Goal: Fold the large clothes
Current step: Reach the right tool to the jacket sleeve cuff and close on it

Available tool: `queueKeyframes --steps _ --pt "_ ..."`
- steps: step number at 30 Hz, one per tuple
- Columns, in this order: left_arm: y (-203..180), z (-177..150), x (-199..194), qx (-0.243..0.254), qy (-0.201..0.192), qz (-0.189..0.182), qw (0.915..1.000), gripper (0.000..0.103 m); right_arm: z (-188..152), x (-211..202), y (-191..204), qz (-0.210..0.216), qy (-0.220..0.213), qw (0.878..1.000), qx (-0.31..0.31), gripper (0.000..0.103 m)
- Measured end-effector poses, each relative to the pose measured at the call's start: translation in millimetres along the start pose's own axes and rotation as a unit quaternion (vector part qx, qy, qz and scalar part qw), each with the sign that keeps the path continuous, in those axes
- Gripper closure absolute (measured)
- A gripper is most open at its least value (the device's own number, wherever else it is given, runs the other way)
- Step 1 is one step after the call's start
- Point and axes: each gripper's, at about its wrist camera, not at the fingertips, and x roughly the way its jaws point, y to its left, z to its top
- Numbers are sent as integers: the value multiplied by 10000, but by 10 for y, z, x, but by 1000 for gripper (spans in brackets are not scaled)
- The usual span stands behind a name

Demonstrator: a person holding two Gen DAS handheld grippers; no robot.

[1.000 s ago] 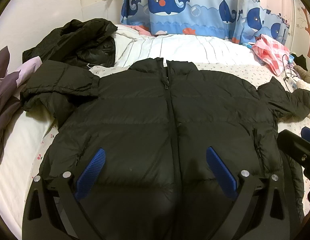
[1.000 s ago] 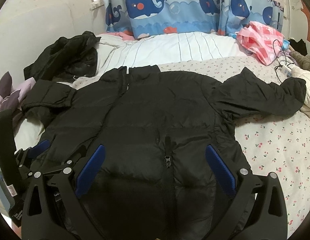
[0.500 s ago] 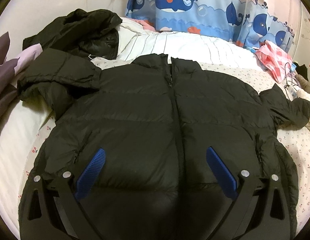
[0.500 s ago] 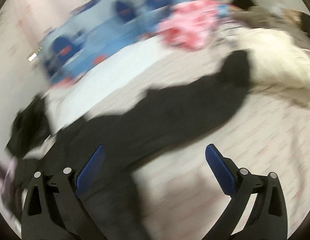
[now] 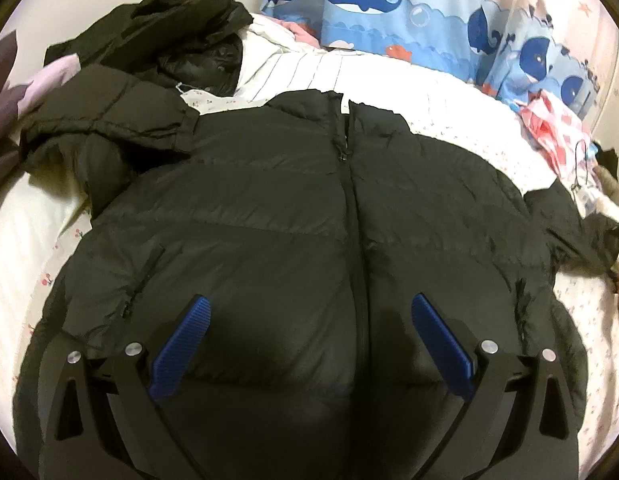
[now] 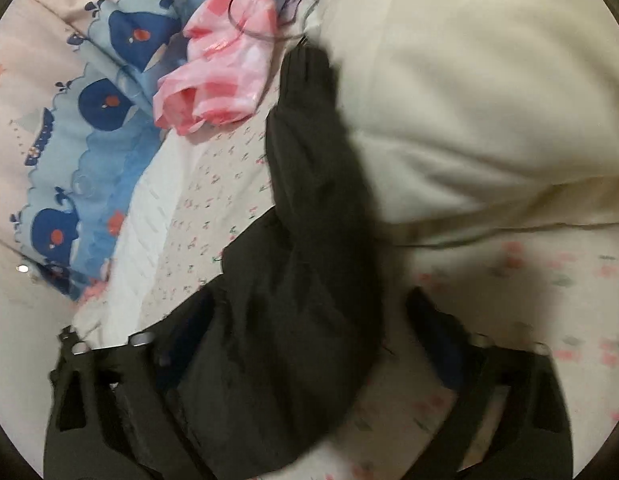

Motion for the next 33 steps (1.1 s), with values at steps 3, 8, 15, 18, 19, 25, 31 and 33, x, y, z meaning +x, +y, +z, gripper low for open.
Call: queueKeyframes --steps 3,8,15,18,19,25,31,33 --pt "36 14 5 -102 -9 -54 9999 6 37 100 44 457 22 9989 120 97" --pt "103 24 -30 -297 -97 -161 9994 6 194 -668 376 1115 -1003 9867 -631 99" --pt "38 -10 99 -8 151 -38 9999 6 154 -374 -146 601 -275 9977 -176 85" --pt "65 -5 55 32 77 -79 9999 6 88 -236 -455 865 -123 9946 558 52" --pt "90 7 50 -17 69 -103 9999 6 80 -270 -464 1000 -235 9933 531 51" --pt "161 5 62 -170 90 -127 9997 6 192 -526 -251 1050 -596 9926 -129 101" --pt "200 -12 23 -158 58 -44 9998 6 165 -531 -56 993 -588 9933 7 101" --pt "284 -5 -16 -276 32 -39 9996 6 138 -598 250 1179 -674 9905 -197 101"
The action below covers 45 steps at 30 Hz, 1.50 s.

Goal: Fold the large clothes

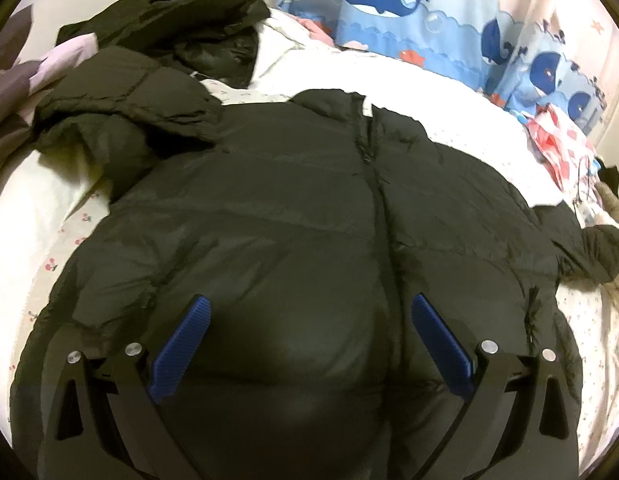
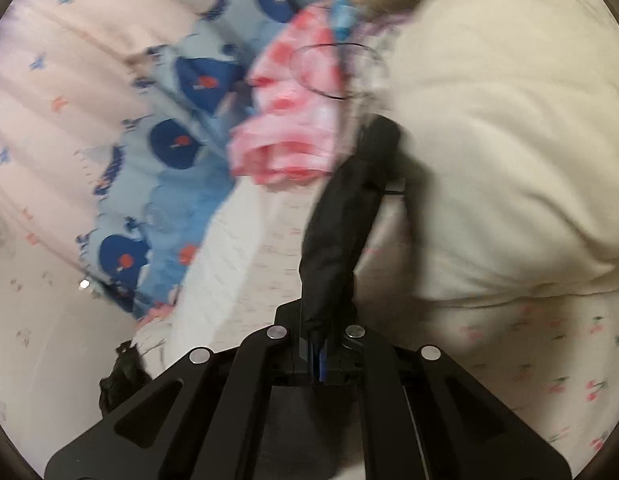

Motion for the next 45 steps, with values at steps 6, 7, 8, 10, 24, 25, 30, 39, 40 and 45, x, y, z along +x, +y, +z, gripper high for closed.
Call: queueKeyframes --steps 6,7,8,10,24,25,30,39,40,45 --pt "327 57 -122 -404 -78 -59 9991 6 -70 -58 1135 893 -291 9933 -680 101" --pt "360 59 -139 -434 -91 -57 9990 6 -117 -34 1376 1062 -273 9905 -829 101" --pt "416 61 -167 -483 -114 -50 9988 6 -216 -5 1697 1273 -218 9858 -1071 101" --pt "495 69 -212 -564 -151 -46 9983 6 -376 95 2189 1621 -59 9771 -1380 101" --pt "1231 116 -542 -1340 -487 131 9897 6 -3796 1496 4423 2725 2581 8801 -2907 101" --pt "1281 116 -559 -1393 -496 136 9889 6 -4099 1653 4388 2553 2888 8724 -3006 101" --pt "1498 98 -616 -1633 -493 156 9852 6 -5168 2359 4009 1229 4466 8236 -3275 85" --pt "1504 107 -637 -1645 -534 99 9849 6 -5153 2146 4202 1740 3987 8378 -3300 25" --pt "1483 109 -633 -1588 -546 132 9857 6 -5282 2277 4134 1348 4272 8291 -3346 25" --pt "1374 128 -640 -999 -679 595 9909 6 -5342 2232 4202 1244 4455 8284 -3159 25"
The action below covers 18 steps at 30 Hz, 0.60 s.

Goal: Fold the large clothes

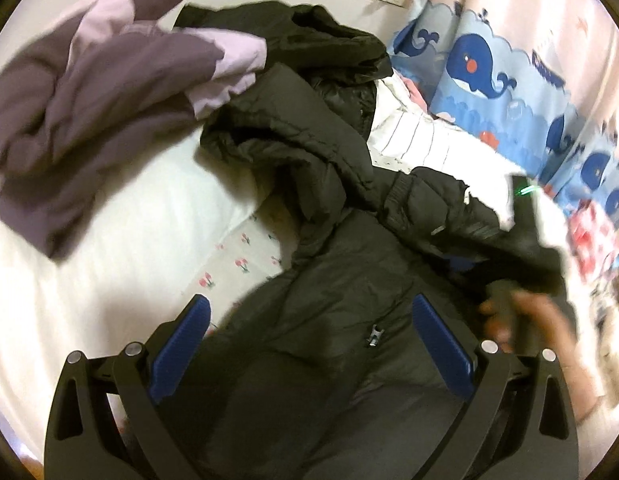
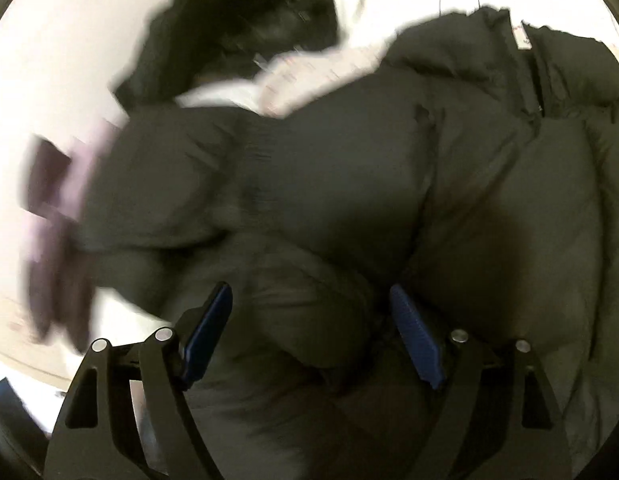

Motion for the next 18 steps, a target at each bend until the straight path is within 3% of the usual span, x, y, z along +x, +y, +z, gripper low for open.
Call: queueKeyframes --steps 2,5,9,11,12,15,18 --pt "-88 5 -46 444 -205 160 9987 6 -135 -393 124 103 -317 9994 -28 25" --pt "-284 30 -46 1340 -588 663 9870 6 -508 -907 154 335 -583 9977 99 25" --pt "-522 319 202 2221 -489 707 9712 6 -1221 -1619 -11 408 -900 9938 507 21" --pt "-688 551 449 2837 -329 856 9545 6 -1401 -1762 -90 353 -990 9930 537 21" --pt "-759 649 614 3175 -178 1040 9424 6 -1444 -1785 -171 355 -1023 9921 631 21" --pt "-925 803 1051 4219 34 1926 8859 6 -1364 -1713 -312 697 -944 9876 1047 21" --pt "-944 951 1390 4677 225 2446 8491 6 -1373 -1743 -304 621 -985 9889 928 21"
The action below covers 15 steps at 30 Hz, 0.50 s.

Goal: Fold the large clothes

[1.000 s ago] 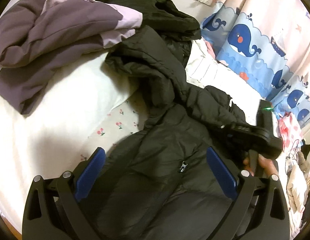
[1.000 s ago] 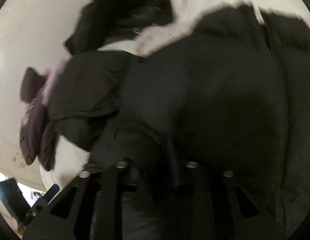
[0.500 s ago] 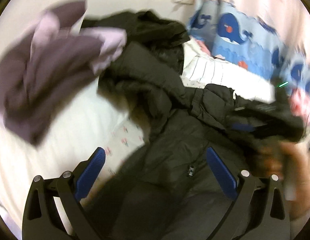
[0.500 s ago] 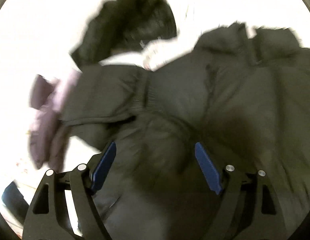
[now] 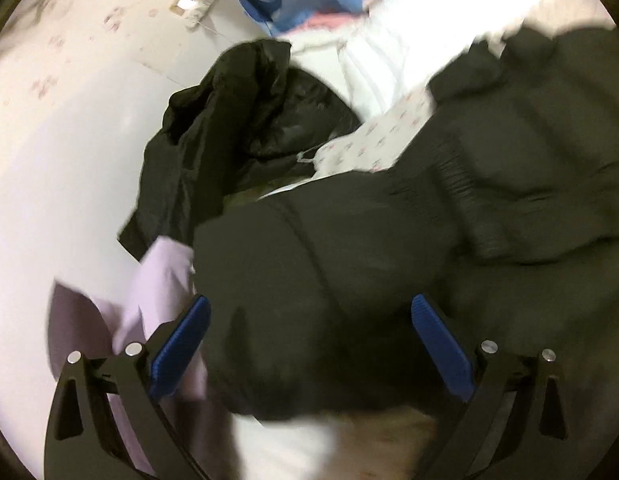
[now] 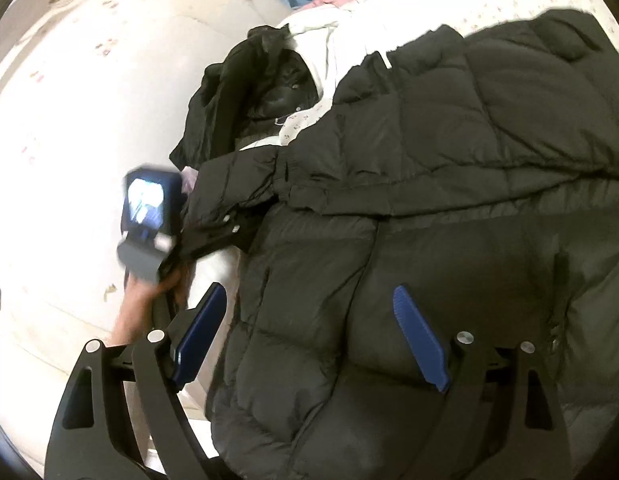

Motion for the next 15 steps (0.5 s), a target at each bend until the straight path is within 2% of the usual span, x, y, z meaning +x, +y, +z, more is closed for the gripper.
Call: queueKeyframes --steps 5,8,10,12,13,15 --pt "-272 150 195 1012 140 -171 9946 6 -18 -47 -115 102 7 9998 147 21" --pt "-305 197 412 1034 476 5 9935 7 -16 -30 -179 140 25 9995 276 21" --pt "-225 219 555 792 680 -26 9945 23 -17 -47 -196 132 12 9995 287 21" --pt "-53 245 642 165 803 -225 9964 66 -2 -44 -205 110 -27 9996 275 21" --pt "53 244 624 -313 759 -452 9956 73 5 -57 -207 101 -52 9996 271 21" --pt "352 239 585 -1241 694 -1060 9841 89 17 -78 -223 97 -105 9995 290 21"
